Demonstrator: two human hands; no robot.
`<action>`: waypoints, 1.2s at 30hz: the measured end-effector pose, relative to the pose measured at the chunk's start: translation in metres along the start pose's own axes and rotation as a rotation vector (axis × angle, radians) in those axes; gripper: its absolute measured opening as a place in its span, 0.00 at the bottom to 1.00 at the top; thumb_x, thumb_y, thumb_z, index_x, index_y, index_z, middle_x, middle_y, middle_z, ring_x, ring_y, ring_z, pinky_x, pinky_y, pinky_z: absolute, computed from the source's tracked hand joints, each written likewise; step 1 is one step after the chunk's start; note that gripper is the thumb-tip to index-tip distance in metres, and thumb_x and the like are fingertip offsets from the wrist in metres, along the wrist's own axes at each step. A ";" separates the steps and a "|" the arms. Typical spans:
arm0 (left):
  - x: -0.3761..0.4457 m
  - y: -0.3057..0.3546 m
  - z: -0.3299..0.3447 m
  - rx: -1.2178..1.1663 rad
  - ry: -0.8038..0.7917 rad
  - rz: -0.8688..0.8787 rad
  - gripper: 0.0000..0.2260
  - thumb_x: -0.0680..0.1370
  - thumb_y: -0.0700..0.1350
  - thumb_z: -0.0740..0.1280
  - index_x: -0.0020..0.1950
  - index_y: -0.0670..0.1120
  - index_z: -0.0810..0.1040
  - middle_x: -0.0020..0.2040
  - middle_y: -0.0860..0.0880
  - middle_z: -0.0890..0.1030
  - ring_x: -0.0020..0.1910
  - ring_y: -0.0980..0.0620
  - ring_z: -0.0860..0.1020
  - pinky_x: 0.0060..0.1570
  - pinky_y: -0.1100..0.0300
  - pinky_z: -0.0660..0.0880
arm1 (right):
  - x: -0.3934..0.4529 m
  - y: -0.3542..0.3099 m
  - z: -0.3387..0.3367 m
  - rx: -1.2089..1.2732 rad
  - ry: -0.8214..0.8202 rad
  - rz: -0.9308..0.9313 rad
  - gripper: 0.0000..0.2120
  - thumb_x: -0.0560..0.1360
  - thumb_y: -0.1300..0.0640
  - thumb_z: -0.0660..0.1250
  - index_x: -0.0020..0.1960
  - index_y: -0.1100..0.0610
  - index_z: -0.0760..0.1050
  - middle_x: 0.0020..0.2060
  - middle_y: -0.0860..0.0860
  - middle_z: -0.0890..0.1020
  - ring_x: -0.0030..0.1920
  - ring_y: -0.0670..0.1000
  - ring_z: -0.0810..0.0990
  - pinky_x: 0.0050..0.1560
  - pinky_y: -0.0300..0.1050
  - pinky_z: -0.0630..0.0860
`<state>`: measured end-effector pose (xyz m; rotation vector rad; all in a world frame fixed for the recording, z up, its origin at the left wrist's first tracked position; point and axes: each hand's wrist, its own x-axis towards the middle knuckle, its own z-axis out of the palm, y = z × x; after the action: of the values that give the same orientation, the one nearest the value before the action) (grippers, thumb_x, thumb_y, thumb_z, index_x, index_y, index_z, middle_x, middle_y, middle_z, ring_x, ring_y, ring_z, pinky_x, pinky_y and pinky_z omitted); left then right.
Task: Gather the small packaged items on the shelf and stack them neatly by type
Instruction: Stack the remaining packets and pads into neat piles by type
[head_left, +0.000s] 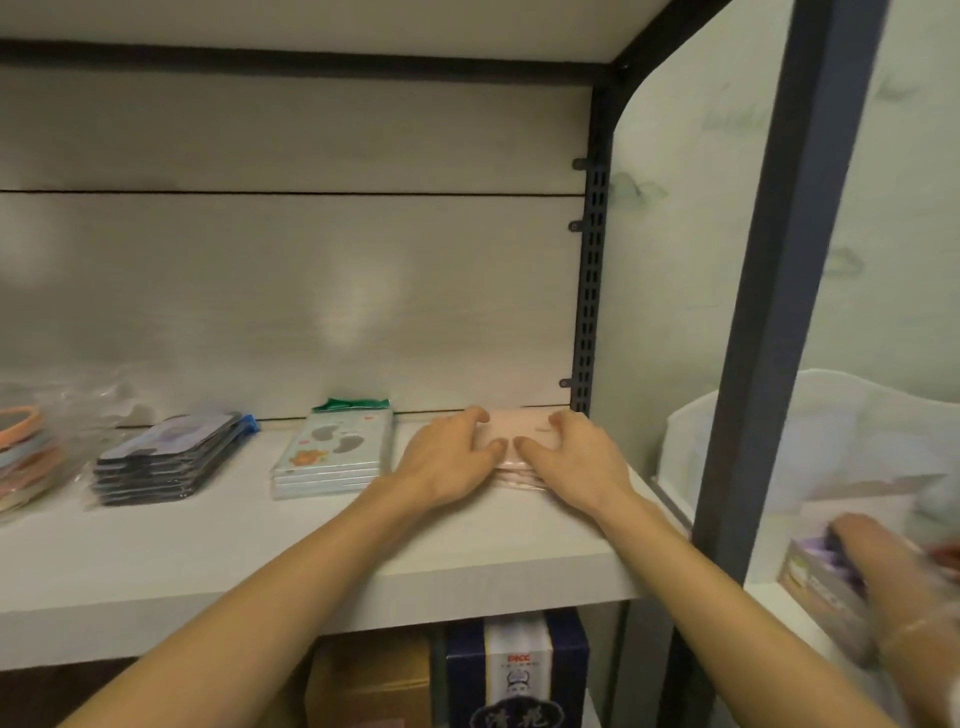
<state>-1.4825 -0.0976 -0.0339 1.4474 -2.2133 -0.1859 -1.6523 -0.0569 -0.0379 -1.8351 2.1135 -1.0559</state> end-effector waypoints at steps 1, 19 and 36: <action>0.000 -0.002 0.005 -0.020 0.006 -0.011 0.21 0.82 0.57 0.61 0.72 0.49 0.72 0.68 0.45 0.79 0.66 0.43 0.76 0.61 0.53 0.72 | 0.000 0.001 -0.001 0.045 0.009 0.030 0.27 0.75 0.40 0.67 0.67 0.56 0.73 0.62 0.54 0.80 0.62 0.58 0.78 0.59 0.49 0.74; -0.013 -0.017 0.002 -0.480 0.329 -0.272 0.16 0.77 0.37 0.64 0.64 0.44 0.74 0.61 0.45 0.78 0.60 0.43 0.75 0.58 0.53 0.71 | 0.007 0.012 0.000 0.188 -0.010 0.147 0.27 0.76 0.47 0.69 0.71 0.58 0.70 0.64 0.53 0.78 0.64 0.56 0.76 0.59 0.47 0.72; -0.011 -0.015 0.003 -0.650 0.146 -0.342 0.15 0.74 0.40 0.72 0.60 0.49 0.78 0.59 0.47 0.82 0.55 0.49 0.81 0.56 0.57 0.75 | 0.003 0.015 -0.007 0.324 -0.051 0.115 0.19 0.77 0.62 0.65 0.68 0.58 0.76 0.64 0.53 0.80 0.64 0.53 0.77 0.61 0.43 0.71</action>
<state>-1.4682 -0.0949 -0.0456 1.3809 -1.5553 -0.8020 -1.6683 -0.0565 -0.0406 -1.5540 1.8628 -1.2248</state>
